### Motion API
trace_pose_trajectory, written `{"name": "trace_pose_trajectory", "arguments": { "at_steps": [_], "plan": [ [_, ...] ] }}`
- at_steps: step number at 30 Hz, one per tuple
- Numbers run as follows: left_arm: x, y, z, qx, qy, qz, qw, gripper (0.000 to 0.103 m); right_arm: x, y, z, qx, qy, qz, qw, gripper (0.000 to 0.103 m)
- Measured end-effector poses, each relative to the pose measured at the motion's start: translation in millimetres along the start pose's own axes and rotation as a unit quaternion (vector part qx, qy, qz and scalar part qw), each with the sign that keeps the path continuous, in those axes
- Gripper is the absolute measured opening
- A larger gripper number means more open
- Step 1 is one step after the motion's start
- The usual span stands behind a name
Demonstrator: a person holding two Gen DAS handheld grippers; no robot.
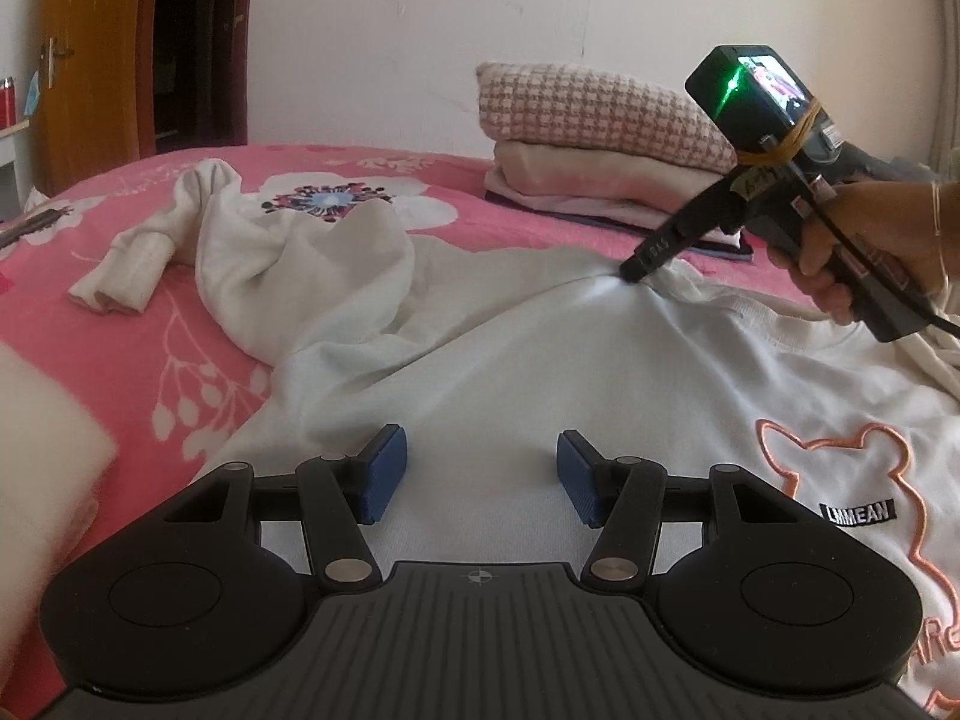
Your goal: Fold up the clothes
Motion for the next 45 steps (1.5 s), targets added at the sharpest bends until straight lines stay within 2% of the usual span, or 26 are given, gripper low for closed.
{"name": "trace_pose_trajectory", "arguments": {
  "at_steps": [1, 3, 5, 8, 9, 12, 14, 15, 16, 18, 21, 25, 26, 28, 29, 30, 35, 36, 37, 39, 42, 43, 45],
  "plan": [
    [0.1, 0.2, -0.1, 0.0, 0.0, 0.0, 1.0, 0.056, -0.8, -7.0, 0.0, 0.008, -0.001, 0.022, 1.0, 0.024],
    [0.0, 0.1, 0.3, -0.001, 0.0, 0.001, 1.0, 0.056, -1.0, -22.3, -0.8, 0.007, -0.001, 0.064, 0.998, 0.037],
    [0.3, -0.3, 0.7, -0.003, -0.001, 0.002, 1.0, 0.057, -2.1, -34.8, -4.8, -0.008, -0.005, 0.094, 0.996, 0.037],
    [1.0, -1.6, 0.9, -0.006, -0.001, 0.005, 1.0, 0.057, -6.3, -54.0, -19.8, 0.034, -0.029, 0.112, 0.993, 0.035],
    [1.1, -1.9, 1.1, -0.007, -0.002, 0.004, 1.0, 0.057, -8.4, -59.9, -25.9, 0.026, -0.038, 0.128, 0.991, 0.035],
    [0.9, -1.6, 1.8, -0.006, -0.004, 0.003, 1.0, 0.057, -15.2, -54.4, -42.7, -0.063, -0.053, 0.153, 0.985, 0.036],
    [1.0, -1.5, 2.1, -0.005, -0.005, 0.002, 1.0, 0.057, -22.0, -27.8, -50.6, -0.125, -0.052, 0.119, 0.984, 0.037],
    [1.0, -1.3, 2.2, -0.004, -0.006, 0.002, 1.0, 0.057, -25.4, -9.4, -52.7, -0.15, -0.048, 0.089, 0.983, 0.041],
    [0.8, -1.1, 2.5, -0.003, -0.006, 0.0, 1.0, 0.057, -29.0, 8.1, -54.2, -0.169, -0.045, 0.061, 0.983, 0.048],
    [1.2, -0.1, 2.1, 0.0, -0.008, -0.003, 1.0, 0.058, -37.0, 41.2, -52.2, -0.177, -0.04, 0.008, 0.983, 0.058],
    [1.8, 1.8, 1.8, 0.008, -0.011, -0.009, 0.9999, 0.058, -48.9, 74.5, -38.2, -0.18, -0.027, -0.029, 0.983, 0.063],
    [2.2, 4.9, 1.4, 0.023, -0.018, -0.023, 0.9993, 0.058, -59.8, 83.3, -20.3, -0.213, 0.007, 0.017, 0.977, 0.064],
    [2.2, 5.7, 1.4, 0.027, -0.019, -0.027, 0.9991, 0.058, -62.5, 84.8, -21.8, -0.239, 0.01, 0.041, 0.97, 0.064],
    [2.0, 7.1, 1.8, 0.035, -0.022, -0.035, 0.9985, 0.058, -71.3, 89.8, -21.8, -0.307, 0.021, 0.083, 0.948, 0.064],
    [1.8, 7.6, 2.1, 0.038, -0.024, -0.038, 0.9983, 0.058, -74.2, 95.3, -18.7, -0.317, 0.031, 0.083, 0.944, 0.064],
    [1.6, 8.0, 2.4, 0.041, -0.025, -0.041, 0.998, 0.058, -75.5, 100.3, -14.7, -0.308, 0.039, 0.074, 0.948, 0.064],
    [2.0, 10.9, 2.2, 0.056, -0.032, -0.055, 0.9964, 0.058, -73.2, 125.0, -6.5, -0.221, 0.034, 0.007, 0.975, 0.054],
    [1.8, 11.5, 2.2, 0.058, -0.033, -0.058, 0.9961, 0.058, -73.5, 129.1, -7.3, -0.206, 0.028, -0.005, 0.978, 0.036],
    [1.8, 12.3, 2.0, 0.059, -0.035, -0.06, 0.9958, 0.058, -75.5, 131.4, -10.4, -0.202, 0.02, -0.009, 0.979, 0.008],
    [2.2, 13.4, 1.5, 0.056, -0.037, -0.062, 0.9958, 0.058, -84.5, 132.0, -22.3, -0.221, -0.006, 0.001, 0.975, 0.009],
    [2.0, 14.3, 1.7, 0.047, -0.04, -0.064, 0.996, 0.058, -106.4, 130.1, -40.2, -0.243, -0.073, 0.02, 0.967, 0.009],
    [2.0, 14.5, 1.5, 0.045, -0.041, -0.066, 0.996, 0.058, -112.3, 129.8, -39.0, -0.247, -0.08, 0.027, 0.965, 0.009],
    [2.0, 13.8, 2.0, 0.045, -0.041, -0.068, 0.9958, 0.058, -116.4, 132.8, -24.4, -0.23, -0.077, 0.026, 0.97, 0.008]
  ]
}}
Point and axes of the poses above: each gripper's, at about its wrist camera, not at the fingertips, and z roughly the way its jaws point, y to its left, x to its underside, the point moved 10 cm from there along z, roughly the way its jaws point, and after that the axes turned 12 degrees about y, right-handed, at the moved point
